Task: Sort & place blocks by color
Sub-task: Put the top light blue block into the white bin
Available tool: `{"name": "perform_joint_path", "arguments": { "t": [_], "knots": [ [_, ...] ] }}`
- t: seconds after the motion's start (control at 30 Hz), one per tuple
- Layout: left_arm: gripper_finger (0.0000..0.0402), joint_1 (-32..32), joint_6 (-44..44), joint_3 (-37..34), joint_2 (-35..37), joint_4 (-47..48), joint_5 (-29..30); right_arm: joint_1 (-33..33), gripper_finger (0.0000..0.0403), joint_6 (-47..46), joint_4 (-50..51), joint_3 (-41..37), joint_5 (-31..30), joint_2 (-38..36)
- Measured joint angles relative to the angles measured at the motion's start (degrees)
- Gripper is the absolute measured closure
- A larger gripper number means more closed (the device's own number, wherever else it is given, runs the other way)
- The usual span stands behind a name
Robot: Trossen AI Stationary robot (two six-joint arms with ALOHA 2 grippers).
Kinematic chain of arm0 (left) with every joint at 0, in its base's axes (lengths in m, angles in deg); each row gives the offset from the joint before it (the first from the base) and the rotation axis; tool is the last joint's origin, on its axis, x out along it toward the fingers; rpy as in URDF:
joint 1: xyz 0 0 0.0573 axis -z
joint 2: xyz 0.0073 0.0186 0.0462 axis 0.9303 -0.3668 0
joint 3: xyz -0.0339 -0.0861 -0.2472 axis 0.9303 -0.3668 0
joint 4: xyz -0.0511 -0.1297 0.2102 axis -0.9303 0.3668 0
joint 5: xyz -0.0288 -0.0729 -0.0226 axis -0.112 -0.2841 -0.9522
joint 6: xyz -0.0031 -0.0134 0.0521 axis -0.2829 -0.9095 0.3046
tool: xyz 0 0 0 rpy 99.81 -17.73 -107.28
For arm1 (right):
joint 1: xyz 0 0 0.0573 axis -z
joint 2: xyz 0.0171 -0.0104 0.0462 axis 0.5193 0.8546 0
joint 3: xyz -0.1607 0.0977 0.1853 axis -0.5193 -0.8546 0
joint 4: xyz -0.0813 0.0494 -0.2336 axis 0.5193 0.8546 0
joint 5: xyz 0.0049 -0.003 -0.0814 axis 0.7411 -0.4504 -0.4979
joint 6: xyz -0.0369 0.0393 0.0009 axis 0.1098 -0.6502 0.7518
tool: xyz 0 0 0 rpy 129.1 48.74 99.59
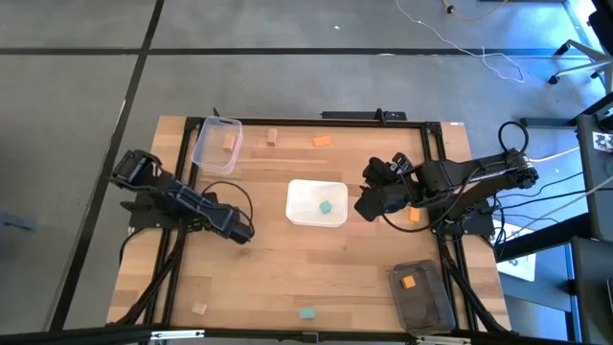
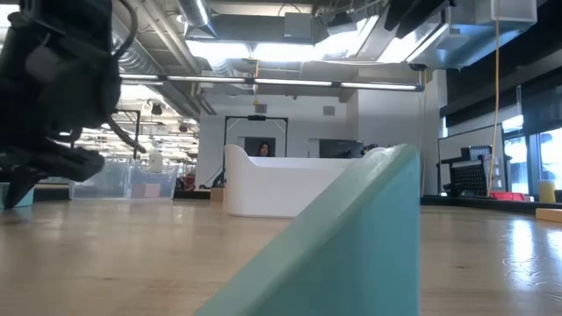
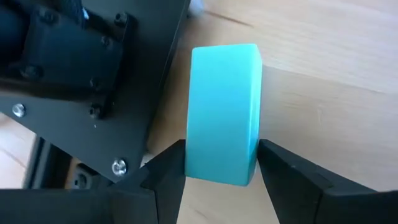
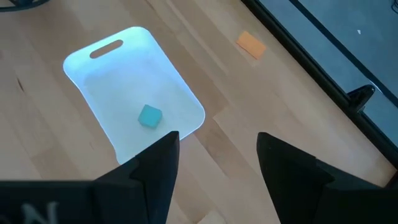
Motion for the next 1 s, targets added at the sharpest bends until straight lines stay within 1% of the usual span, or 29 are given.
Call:
{"name": "perform_joint_path", "arguments": {
  "t": [0.13,0.27,0.37,0.47,0.63,0.83,1.0],
  "knots": [
    [0.0209,-1.2,3.5,0.0,-0.2,-3.2,0.7,0.0,0.0187,0.0,0.0,0.0,0.0,0.0],
    [0.0209,-2.4,3.7,0.0,-0.2,-3.2,1.2,0.0,0.0187,0.0,0.0,0.0,0.0,0.0],
    [0.021,-3.0,6.6,0.0,-0.2,-3.1,1.5,0.0,0.0187,0.0,0.0,0.0,0.0,0.0],
    [0.0223,-3.6,12.2,-0.1,0.4,-3.3,1.5,0.0,0.0187,0.0,0.0,0.0,0.0,0.0],
    [0.0272,-4.1,16.5,0.0,0.5,-3.3,0.9,0.0,0.0187,0.0,0.0,0.0,0.0,0.0],
    [0.0274,-4.1,22.0,0.8,0.3,-3.3,0.5,0.0,0.0187,0.0,0.0,0.0,0.0,0.0],
    [0.0274,-4.1,26.7,4.7,0.3,-4.7,0.8,0.0,0.0187,0.0,0.0,0.0,0.0,0.0]
  ]
}}
